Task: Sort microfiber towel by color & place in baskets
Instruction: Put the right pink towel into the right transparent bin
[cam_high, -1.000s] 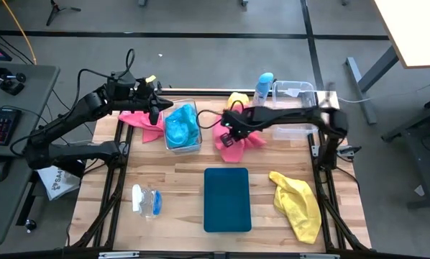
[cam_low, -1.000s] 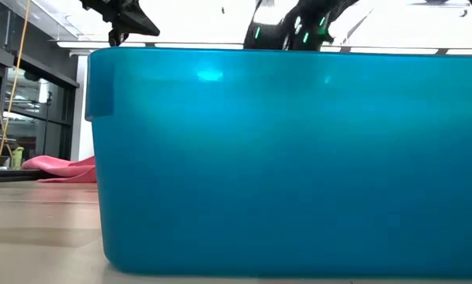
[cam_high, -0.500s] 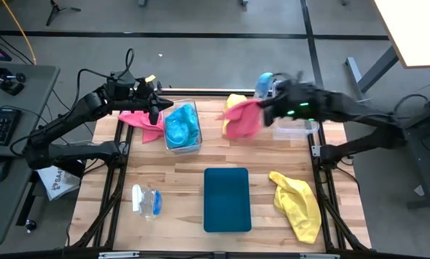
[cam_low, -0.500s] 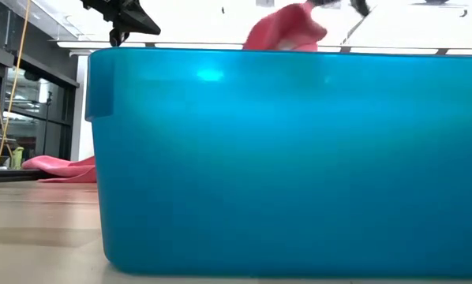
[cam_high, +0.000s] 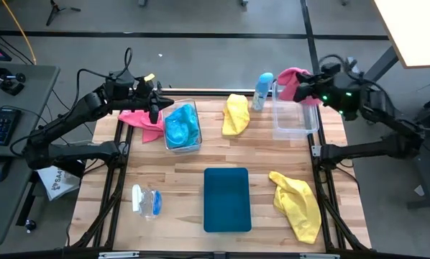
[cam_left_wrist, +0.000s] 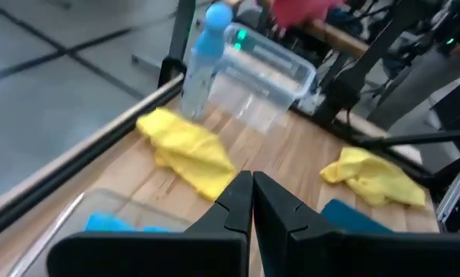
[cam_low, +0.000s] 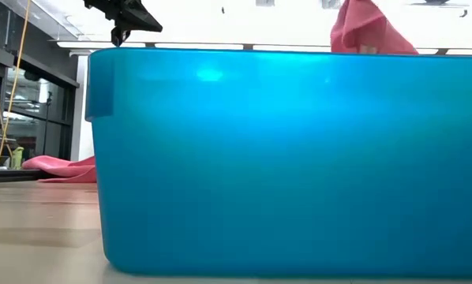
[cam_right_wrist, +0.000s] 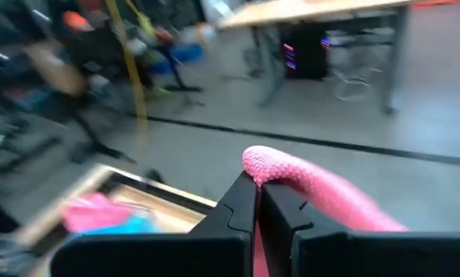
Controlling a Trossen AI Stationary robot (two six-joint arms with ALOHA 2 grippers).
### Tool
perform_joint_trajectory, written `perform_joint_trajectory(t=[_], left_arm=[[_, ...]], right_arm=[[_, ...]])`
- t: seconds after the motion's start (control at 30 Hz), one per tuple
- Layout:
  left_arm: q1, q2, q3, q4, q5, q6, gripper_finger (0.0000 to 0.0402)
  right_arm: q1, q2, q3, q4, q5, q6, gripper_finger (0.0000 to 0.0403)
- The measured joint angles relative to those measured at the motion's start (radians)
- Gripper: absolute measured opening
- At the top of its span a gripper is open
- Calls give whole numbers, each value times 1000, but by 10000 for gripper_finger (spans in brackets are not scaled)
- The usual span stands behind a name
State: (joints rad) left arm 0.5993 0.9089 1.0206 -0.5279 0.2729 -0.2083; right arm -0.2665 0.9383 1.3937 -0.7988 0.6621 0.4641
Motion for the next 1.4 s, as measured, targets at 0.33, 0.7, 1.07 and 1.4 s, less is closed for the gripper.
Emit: perform_joint_trajectory(t=[0.33,0.7,1.07,1.4], left_arm=[[-42,-1,0,367,200,-26,1],[-94,0,0,403,200,-26,1],[-99,0,0,423,197,-26,1],[-130,0,0,422,189,-1,0]], right_arm=[[-270,109,-2,-337,-142,-1,0],[-525,184,-2,-410,-361,-85,0],[-552,309,-2,-471,-466,-194,0],[-657,208,-297,-315,-673,-142,0]])
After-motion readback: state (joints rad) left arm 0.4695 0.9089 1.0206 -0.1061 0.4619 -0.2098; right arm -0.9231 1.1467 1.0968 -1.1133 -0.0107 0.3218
